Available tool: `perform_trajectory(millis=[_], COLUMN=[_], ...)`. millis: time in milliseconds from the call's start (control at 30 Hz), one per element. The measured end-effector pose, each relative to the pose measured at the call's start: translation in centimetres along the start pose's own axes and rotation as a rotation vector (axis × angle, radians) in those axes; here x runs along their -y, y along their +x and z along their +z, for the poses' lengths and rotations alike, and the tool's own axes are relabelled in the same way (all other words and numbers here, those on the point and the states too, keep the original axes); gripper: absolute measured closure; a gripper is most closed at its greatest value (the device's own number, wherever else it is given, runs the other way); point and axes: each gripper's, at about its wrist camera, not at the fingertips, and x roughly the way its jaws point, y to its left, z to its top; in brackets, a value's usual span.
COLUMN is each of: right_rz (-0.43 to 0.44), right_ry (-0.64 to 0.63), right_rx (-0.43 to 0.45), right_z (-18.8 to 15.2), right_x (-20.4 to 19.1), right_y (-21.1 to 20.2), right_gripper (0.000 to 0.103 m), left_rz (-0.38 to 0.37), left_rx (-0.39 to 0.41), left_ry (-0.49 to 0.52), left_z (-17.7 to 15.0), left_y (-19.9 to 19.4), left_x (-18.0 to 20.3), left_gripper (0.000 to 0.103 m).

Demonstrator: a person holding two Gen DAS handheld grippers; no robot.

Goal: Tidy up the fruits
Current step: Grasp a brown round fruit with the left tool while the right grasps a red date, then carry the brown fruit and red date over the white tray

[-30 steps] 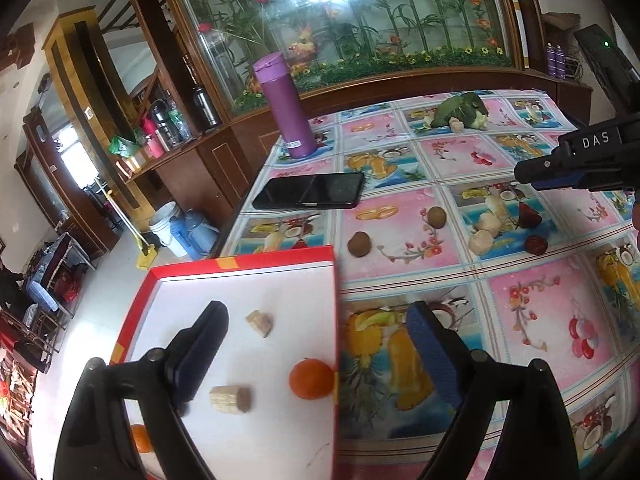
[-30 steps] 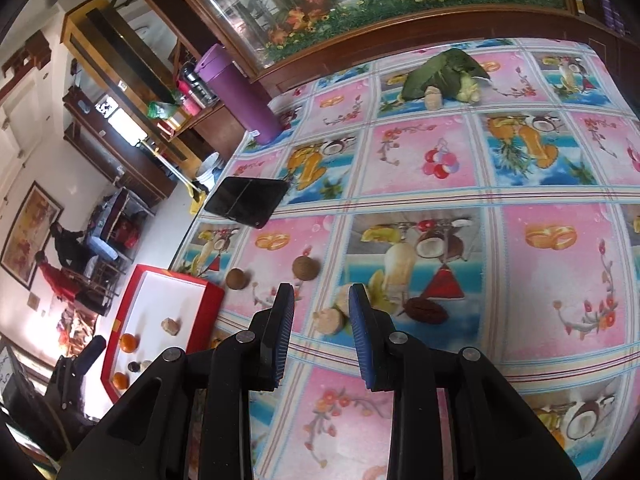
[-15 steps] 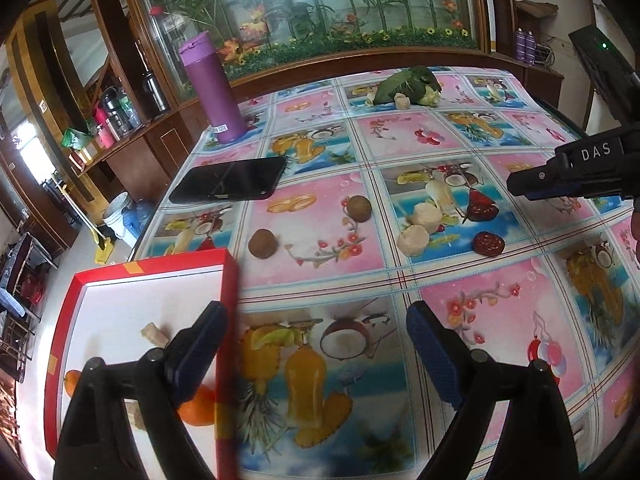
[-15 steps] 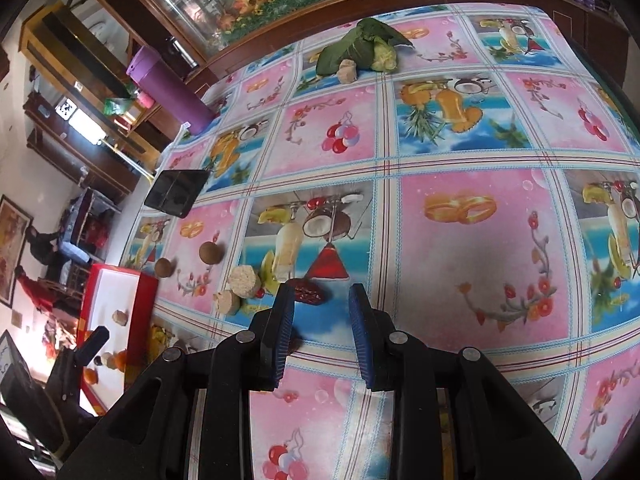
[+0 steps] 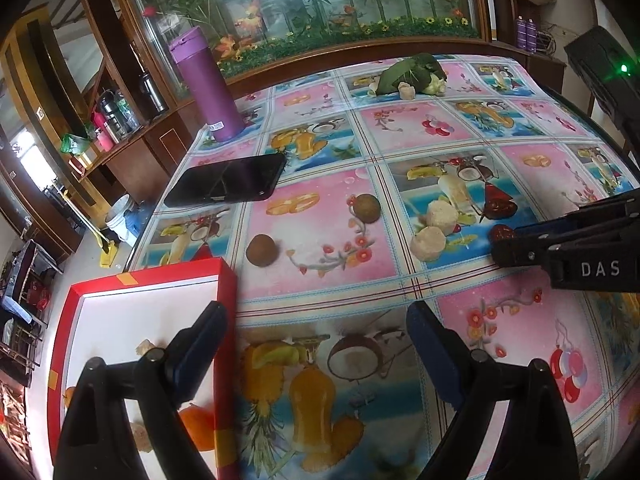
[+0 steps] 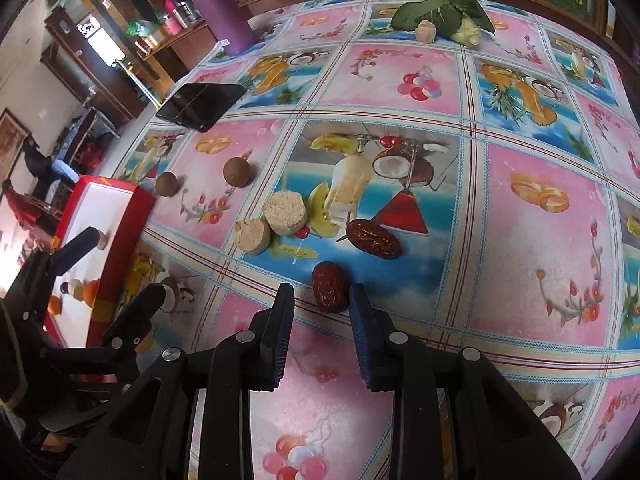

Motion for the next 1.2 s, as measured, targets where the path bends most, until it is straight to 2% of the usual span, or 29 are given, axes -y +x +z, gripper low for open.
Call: perform_trajectory(millis=[100,233,300,600,900,1000,1200], right_rz=[-0.017,-0.022,0.005,0.067,0.086,0.086,0.089], right_ry=[-0.002,0.014,0.035,0.193,0.207,0.209,0.203], right_rx=[0.011,0.022,0.021,0.131,0.137,0.14,0.141], right_z=[0.0,0.2,0.3,1.0,1.0,1.1,1.1], right_x=[0.1,0.6,1.0,4.0,4.0,4.0,3.8], right_y=[0.1,-0.1,-0.4,-3.7,-3.9,-3.9,-3.8], right_gripper=[0.085,0.086,0.086,0.086,0.086,0.086,0.086], left_rz=[-0.013,-0.039,-0.05,-0.117,-0.143,-0.163,-0.218], left_rx=[-0.004,-0.013,-0.014,-0.026,-0.06,-0.056,-0.05], left_ry=[0.009,0.015,0.018,0.032,0.022,0.011,0.012], left_z=[0.0,0.4,0.8,2.7,3.6,3.8,3.9], left_y=[0.2,0.5,0.7,2.4,4.6,4.7,4.7], left_x=[0.3,0.8,1.1,3.9,4.9,4.9,5.2], left_gripper=[0.011,0.011,0.011,0.013,0.043,0.047,0.071])
